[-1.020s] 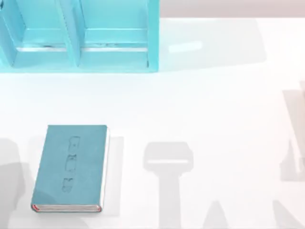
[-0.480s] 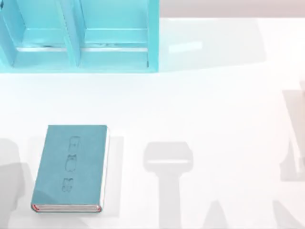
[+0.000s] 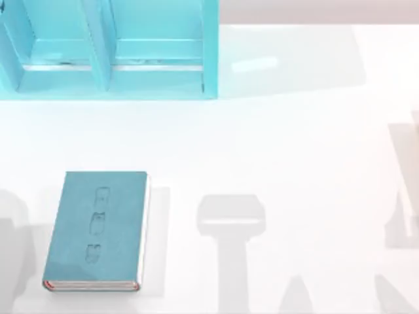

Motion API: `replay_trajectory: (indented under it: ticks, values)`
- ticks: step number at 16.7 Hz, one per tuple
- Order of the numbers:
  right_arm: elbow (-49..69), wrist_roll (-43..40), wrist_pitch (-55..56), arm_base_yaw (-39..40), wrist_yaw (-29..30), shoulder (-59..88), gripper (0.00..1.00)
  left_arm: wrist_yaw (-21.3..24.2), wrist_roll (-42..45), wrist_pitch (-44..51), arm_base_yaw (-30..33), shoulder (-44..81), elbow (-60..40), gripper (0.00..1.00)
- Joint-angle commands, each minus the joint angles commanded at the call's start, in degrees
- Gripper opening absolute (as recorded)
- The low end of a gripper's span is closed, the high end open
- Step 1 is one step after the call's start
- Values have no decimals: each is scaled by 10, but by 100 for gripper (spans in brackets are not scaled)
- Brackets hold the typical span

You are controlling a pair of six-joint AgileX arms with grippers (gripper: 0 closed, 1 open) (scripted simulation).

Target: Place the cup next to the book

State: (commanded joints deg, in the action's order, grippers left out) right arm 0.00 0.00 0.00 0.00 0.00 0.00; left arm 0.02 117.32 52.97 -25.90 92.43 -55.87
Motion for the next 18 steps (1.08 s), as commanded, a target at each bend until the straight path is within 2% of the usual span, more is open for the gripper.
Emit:
replay_trajectory:
  ticks: [4, 11, 14, 18]
  values:
    - [0, 0, 0, 0, 0, 0, 100, -1, -2, 54, 1, -20, -31, 0]
    - [0, 0, 0, 0, 0, 0, 100, -1, -18, 56, 4, -18, -34, 0]
    - [0, 0, 0, 0, 0, 0, 100, -1, -88, 66, 19, -17, -50, 0]
    - [0, 0, 0, 0, 0, 0, 100, -1, -248, 93, 58, -14, -75, 0]
